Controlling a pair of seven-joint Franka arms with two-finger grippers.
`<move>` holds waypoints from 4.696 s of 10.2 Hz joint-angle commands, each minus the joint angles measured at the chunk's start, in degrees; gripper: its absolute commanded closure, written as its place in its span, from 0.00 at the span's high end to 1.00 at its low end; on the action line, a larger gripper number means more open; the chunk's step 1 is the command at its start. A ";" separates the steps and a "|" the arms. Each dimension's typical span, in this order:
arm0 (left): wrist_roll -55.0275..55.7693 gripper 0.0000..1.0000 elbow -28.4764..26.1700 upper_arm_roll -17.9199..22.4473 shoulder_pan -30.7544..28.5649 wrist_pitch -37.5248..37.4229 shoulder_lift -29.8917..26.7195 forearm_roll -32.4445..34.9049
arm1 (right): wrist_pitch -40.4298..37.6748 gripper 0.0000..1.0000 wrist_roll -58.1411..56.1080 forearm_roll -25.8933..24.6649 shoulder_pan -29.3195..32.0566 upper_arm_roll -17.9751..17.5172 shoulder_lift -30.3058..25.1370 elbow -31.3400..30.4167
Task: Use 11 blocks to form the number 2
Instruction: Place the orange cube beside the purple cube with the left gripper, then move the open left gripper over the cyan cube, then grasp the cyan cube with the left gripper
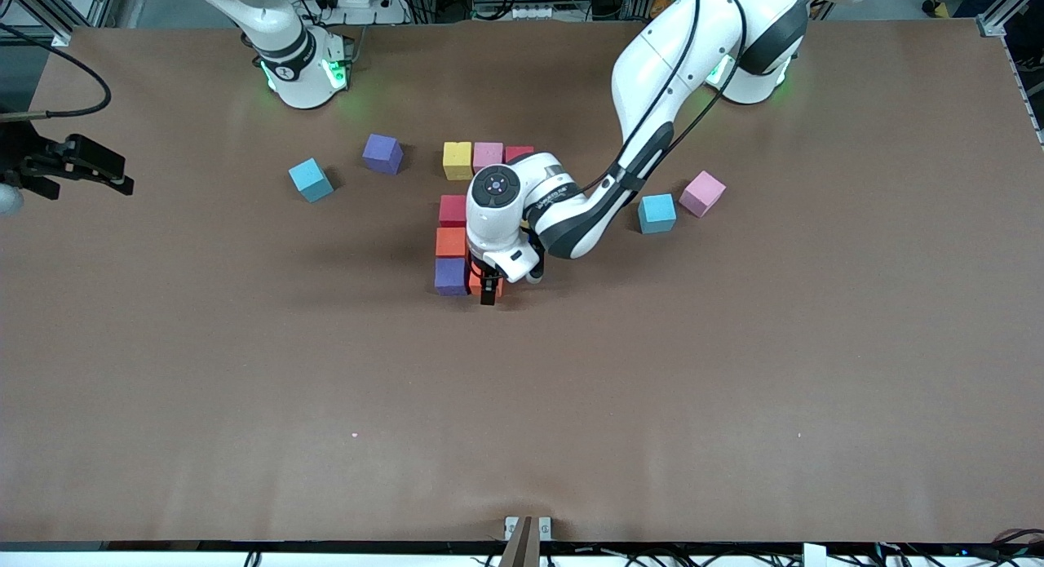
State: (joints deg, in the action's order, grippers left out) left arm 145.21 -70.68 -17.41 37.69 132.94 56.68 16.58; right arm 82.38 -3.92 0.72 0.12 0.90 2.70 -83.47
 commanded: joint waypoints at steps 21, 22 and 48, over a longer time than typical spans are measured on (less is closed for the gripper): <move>-7.40 1.00 -52.43 -14.03 -32.03 -2.60 -39.52 -8.05 | 0.15 1.00 -0.65 -0.81 1.38 -0.64 0.46 3.40; -7.40 1.00 -53.41 -15.71 -35.37 -2.60 -39.88 -8.75 | 0.15 1.00 -0.39 -0.90 1.46 -0.63 0.46 3.40; -7.92 0.10 -69.07 -21.53 -47.18 12.70 -39.62 -6.48 | -0.11 1.00 -0.39 -0.19 4.28 -0.63 0.38 3.31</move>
State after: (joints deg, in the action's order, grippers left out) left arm 138.25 -139.96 -38.35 -8.80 144.95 16.84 9.54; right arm 82.65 -4.18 0.42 3.71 0.77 3.28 -80.82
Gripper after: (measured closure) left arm 0.414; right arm 0.000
